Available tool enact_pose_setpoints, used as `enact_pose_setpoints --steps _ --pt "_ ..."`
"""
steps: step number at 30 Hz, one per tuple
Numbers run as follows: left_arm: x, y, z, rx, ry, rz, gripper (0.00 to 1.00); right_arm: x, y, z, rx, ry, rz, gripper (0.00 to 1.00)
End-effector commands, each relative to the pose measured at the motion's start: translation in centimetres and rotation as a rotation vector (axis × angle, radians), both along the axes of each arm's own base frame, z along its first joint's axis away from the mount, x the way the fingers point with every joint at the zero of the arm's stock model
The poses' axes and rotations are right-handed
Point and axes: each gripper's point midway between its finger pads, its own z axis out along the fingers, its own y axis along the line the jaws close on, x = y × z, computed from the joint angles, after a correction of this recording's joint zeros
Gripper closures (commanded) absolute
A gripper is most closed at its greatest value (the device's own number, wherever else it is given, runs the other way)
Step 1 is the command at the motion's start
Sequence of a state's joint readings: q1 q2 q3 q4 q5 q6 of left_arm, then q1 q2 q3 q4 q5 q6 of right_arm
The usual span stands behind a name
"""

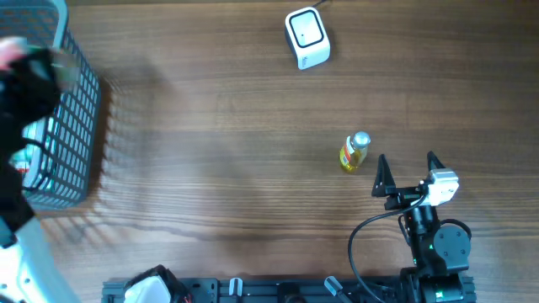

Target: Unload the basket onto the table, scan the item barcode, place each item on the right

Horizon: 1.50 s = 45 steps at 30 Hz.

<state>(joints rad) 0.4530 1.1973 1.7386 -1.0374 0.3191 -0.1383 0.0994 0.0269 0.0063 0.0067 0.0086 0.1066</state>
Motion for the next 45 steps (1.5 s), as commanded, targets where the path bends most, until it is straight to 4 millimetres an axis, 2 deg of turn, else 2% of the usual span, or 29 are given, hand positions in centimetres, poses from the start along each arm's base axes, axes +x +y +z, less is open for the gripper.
enact_pose_setpoints --steps 1,5,7,8,9,11,17,25,29,33,37,38,39,42,45 --pt "-0.9 -4.9 -1.3 -0.050 0.075 -0.099 0.57 0.0 -0.4 0.1 -0.009 -0.005 -0.019 0.01" --pt "-1.2 -10.1 -6.8 -0.053 0.285 -0.216 0.58 0.0 -0.4 0.1 -0.010 -0.005 -0.019 0.00" --pt "-1.3 -11.9 -9.3 -0.053 0.357 -0.247 0.58 0.0 -0.4 0.1 -0.009 -0.004 -0.019 0.00" --pt "-1.4 -13.2 -11.3 -0.048 0.413 -0.265 0.59 0.0 -0.4 0.1 -0.009 -0.005 -0.019 0.00" --pt "-1.4 -13.9 -12.4 -0.043 0.440 -0.279 0.59 0.0 -0.4 0.1 -0.009 -0.005 -0.019 0.00" --pt "-1.4 -16.8 -15.7 -0.047 0.506 -0.337 0.59 0.0 -0.4 0.1 -0.009 -0.005 -0.019 0.00" --pt "-1.7 -25.0 -23.9 -0.080 0.630 -0.452 0.59 0.0 -0.4 0.1 -0.009 -0.005 -0.019 0.00" --pt "-2.8 -35.2 -33.7 0.018 0.771 -0.561 0.59 0.0 -0.4 0.1 -0.010 -0.005 -0.019 0.00" --pt "-3.3 -38.3 -36.1 0.018 0.771 -0.598 0.59 0.0 -0.4 0.1 -0.009 -0.005 -0.019 0.00" --pt "-3.9 -39.0 -36.7 0.050 0.765 -0.605 0.59 0.0 -0.4 0.1 -0.009 -0.005 -0.019 0.00" --pt "-4.8 -39.8 -36.7 0.069 0.760 -0.631 0.30 0.0 -0.4 0.1 -0.009 -0.005 -0.019 0.00" --pt "-5.1 -40.0 -36.7 0.073 0.760 -0.640 0.08 0.0 -0.4 0.1 -0.009 -0.005 -0.019 0.00" --pt "-5.3 -40.2 -36.7 0.075 0.760 -0.646 0.00 0.0 -0.4 0.1 -0.009 -0.004 -0.019 0.00" --pt "-5.6 -40.5 -36.5 0.076 0.756 -0.656 0.00 0.0 -0.4 0.1 -0.009 -0.005 -0.019 0.00" --pt "-5.5 -40.6 -34.5 0.048 0.712 -0.669 0.00 0.0 -0.4 0.1 -0.009 -0.005 -0.019 0.00"
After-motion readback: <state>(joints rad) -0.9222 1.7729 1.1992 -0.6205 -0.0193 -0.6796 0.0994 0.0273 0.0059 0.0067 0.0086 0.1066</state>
